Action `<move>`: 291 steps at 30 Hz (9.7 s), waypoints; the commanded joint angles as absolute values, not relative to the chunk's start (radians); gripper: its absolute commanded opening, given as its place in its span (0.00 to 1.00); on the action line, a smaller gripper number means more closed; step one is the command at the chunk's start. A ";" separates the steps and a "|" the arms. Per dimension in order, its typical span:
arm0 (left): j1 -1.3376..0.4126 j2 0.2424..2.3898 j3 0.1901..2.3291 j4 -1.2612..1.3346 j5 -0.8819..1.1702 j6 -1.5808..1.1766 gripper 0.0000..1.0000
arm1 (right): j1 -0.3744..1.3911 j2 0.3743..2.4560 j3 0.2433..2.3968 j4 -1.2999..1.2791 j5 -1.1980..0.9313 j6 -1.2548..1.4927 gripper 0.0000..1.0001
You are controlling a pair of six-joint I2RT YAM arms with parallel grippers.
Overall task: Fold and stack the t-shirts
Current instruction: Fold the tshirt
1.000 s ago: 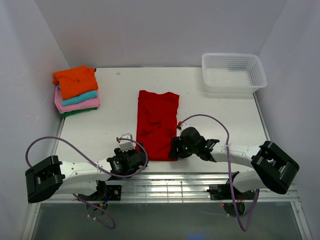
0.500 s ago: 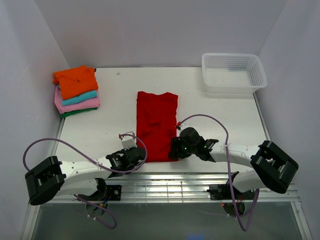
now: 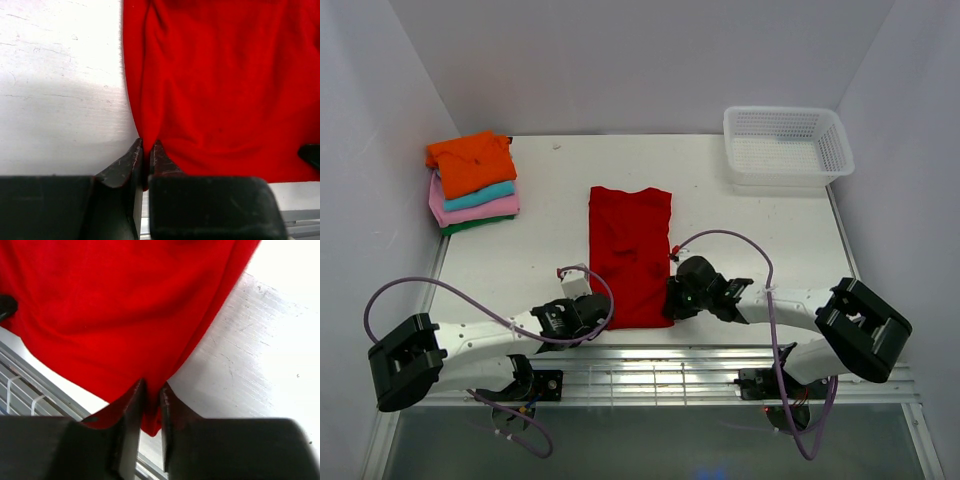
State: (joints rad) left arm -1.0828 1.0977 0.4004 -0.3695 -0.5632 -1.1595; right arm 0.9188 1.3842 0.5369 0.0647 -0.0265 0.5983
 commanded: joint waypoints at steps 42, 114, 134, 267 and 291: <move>-1.315 1.218 0.808 -0.816 -0.790 -1.358 0.00 | 1.014 1.251 0.751 -0.222 0.248 0.557 0.08; -0.618 1.580 1.002 0.063 -0.621 -0.604 0.00 | 0.575 2.006 1.712 -0.255 0.041 0.192 0.08; -0.485 1.809 1.111 0.277 -0.710 -0.522 0.75 | 0.491 2.336 2.002 -0.095 -0.111 0.189 0.55; -0.497 1.867 0.953 0.313 -0.508 -0.474 0.80 | 0.511 2.347 2.049 0.248 -0.035 0.176 0.23; -0.425 1.833 1.046 0.353 -0.437 -0.408 0.98 | 0.506 2.279 1.873 0.002 -0.245 0.074 0.67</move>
State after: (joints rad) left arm -0.4568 1.9202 1.0428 0.3443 -0.4740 -0.4007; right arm 0.5068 2.2433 1.8011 0.0597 -0.2131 0.0944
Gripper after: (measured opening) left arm 0.978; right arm 0.669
